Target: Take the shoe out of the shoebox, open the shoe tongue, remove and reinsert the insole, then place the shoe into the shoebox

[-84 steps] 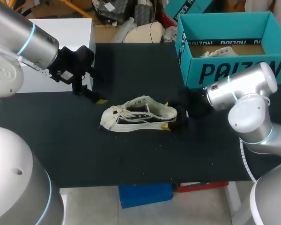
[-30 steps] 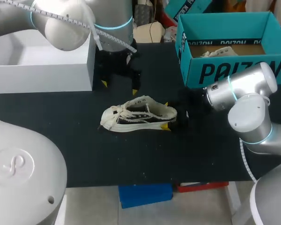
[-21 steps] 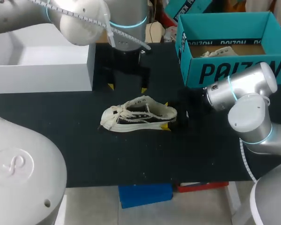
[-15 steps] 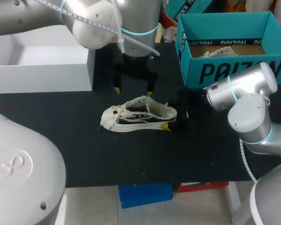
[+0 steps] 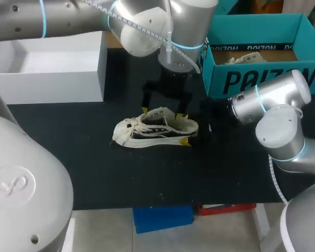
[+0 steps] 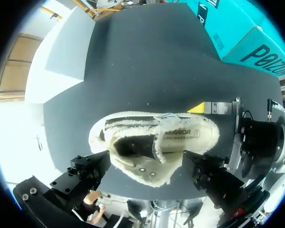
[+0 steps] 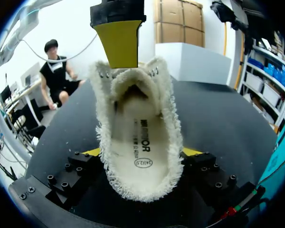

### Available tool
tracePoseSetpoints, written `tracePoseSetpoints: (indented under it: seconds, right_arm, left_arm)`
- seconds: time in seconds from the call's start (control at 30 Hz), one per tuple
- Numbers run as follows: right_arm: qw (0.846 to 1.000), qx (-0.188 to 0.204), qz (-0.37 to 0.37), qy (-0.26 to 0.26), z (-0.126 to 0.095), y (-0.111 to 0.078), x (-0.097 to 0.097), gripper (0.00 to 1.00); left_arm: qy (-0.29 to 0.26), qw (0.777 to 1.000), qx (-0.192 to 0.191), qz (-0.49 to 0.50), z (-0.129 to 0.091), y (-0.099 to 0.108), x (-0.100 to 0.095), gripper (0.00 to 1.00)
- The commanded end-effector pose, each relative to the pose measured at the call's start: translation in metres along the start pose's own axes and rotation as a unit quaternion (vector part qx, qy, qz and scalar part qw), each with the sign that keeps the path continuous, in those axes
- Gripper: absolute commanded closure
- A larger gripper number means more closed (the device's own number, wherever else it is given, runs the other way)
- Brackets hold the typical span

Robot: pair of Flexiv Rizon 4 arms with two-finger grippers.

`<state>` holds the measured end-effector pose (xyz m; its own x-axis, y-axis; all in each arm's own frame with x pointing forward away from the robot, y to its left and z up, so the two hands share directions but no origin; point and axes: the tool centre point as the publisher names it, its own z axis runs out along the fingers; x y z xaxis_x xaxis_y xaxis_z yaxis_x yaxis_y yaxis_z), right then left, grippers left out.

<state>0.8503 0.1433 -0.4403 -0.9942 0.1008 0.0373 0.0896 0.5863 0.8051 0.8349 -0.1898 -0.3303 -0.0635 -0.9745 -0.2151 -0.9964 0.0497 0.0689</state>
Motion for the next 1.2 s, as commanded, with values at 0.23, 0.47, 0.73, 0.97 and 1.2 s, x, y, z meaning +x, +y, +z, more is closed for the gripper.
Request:
tracePoseSetpoints:
  seconds: [0.23, 0.47, 0.73, 0.97, 1.2]
  right_arm:
    - [1.0, 0.001, 0.0, 0.0, 0.004, -0.002, -0.002, 1.0]
    - [1.0, 0.001, 0.0, 0.0, 0.004, -0.002, -0.002, 1.0]
    - [1.0, 0.001, 0.0, 0.0, 0.004, -0.002, -0.002, 1.0]
    - [1.0, 0.001, 0.0, 0.0, 0.004, -0.002, -0.002, 1.0]
    - [1.0, 0.001, 0.0, 0.0, 0.004, -0.002, -0.002, 1.0]
  left_arm:
    - [-0.093, 0.995, -0.036, -0.012, 0.018, 0.0, 0.012, 0.09]
    - [-0.112, 0.993, -0.041, -0.018, 0.026, 0.005, 0.004, 0.21]
    - [-0.131, 0.99, -0.044, -0.022, 0.036, 0.007, -0.003, 0.46]
    - [-0.147, 0.988, -0.039, -0.018, 0.039, 0.005, -0.007, 0.84]
    - [-0.143, 0.99, -0.019, -0.011, 0.031, 0.002, -0.007, 1.0]
